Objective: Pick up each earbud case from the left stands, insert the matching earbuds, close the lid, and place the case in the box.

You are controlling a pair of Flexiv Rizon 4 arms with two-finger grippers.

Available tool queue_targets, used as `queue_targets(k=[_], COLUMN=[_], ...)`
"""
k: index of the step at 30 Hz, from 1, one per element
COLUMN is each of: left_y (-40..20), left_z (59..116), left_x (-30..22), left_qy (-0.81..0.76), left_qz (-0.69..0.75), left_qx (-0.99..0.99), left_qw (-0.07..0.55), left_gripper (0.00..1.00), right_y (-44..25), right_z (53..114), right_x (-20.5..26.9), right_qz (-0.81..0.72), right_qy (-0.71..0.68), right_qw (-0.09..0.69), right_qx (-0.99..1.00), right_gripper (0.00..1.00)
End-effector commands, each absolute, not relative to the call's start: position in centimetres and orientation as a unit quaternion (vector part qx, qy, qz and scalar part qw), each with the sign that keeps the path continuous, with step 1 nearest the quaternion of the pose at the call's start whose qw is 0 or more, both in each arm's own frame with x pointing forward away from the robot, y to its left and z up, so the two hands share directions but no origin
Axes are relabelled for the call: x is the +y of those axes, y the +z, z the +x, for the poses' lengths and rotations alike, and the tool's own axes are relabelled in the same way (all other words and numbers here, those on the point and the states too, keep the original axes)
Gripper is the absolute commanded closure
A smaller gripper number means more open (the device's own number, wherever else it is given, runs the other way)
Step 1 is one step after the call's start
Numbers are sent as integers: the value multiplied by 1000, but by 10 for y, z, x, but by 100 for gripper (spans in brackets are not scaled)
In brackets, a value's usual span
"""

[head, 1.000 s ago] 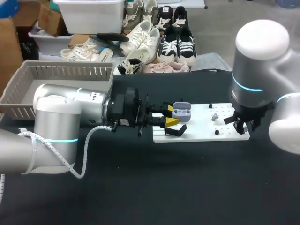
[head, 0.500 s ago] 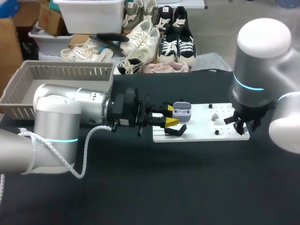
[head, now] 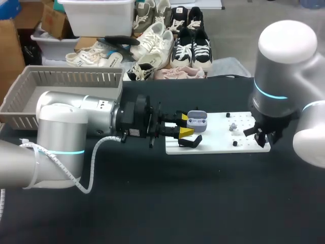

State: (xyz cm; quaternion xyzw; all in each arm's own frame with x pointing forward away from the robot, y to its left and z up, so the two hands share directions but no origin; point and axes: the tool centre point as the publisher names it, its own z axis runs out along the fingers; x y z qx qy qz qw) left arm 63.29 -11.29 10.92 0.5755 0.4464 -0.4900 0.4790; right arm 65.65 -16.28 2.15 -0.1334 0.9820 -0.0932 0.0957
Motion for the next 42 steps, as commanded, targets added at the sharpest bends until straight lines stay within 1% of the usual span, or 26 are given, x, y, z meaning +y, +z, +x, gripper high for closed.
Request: queue_targets(k=[1,4,6,7,8,25,42], left_y=[109,109,109,109,109,109,109], left_z=[633,633,633,633,633,633,633], left_x=[-113,-113,-113,-113,-113,-113,-113], left_qy=[-490,-490,-490,-490,-490,-490,-490], left_qz=[575,575,575,575,575,575,575], left_qx=[446,446,446,446,446,446,446], left_qw=[479,479,479,479,479,479,479], left_gripper=[100,100,100,100,100,100,100], right_y=[19,17,16,16,16,25,74], right_z=[657,657,657,658,658,657,642], right_x=[-164,-164,-164,-164,-164,-164,-155], right_qz=[-134,-134,-135,-135,-136,-127,-116], right_qy=[-91,-90,-88,-88,-88,-84,-97], right_qw=[94,91,90,90,90,92,118], right_qx=[982,983,983,983,983,984,981], right_gripper=[75,82,91,93,100,100,100])
